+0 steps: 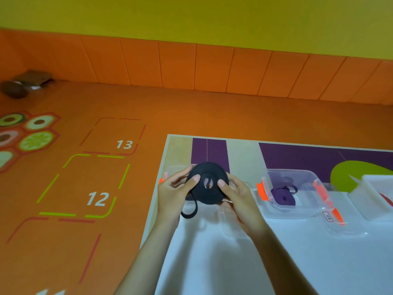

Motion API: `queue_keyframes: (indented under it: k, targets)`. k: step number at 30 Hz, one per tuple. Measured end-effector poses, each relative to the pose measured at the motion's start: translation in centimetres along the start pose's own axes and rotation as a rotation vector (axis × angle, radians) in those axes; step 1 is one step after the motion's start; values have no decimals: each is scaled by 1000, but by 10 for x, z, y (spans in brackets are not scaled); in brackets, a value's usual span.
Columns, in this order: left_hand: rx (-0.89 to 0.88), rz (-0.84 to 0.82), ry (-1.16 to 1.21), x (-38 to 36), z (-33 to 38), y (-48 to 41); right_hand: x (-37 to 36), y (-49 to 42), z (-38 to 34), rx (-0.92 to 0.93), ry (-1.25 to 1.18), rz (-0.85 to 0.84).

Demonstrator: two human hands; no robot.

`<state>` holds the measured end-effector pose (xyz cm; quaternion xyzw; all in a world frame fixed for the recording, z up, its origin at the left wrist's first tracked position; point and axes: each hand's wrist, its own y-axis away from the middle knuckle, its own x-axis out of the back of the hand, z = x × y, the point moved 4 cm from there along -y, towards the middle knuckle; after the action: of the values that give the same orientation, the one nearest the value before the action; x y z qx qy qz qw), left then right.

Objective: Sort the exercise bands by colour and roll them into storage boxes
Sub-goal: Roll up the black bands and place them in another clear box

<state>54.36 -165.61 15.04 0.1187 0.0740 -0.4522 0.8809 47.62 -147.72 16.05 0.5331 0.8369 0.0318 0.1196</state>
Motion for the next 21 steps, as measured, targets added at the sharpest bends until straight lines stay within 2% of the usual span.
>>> queue_keyframes:
  k: [3,5,8,13,16,21]
  targets:
    - [48,-35,-35,8,-11,-12,8,-14,5,-49,83,-45]
    - [87,47,-20,10,-25,-17,8,-23,16,-92,78,-27]
    - [128,167,-19,9,-49,-21,4,-37,38,-154,31,75]
    - [116,227,-43,16,-77,-41,0,-66,79,-240,-94,184]
    - [119,260,-82,19,-92,-68,-2,-92,99,-316,-27,114]
    - [142,264,-261,31,-121,-135,14,-146,122,-511,170,-99]
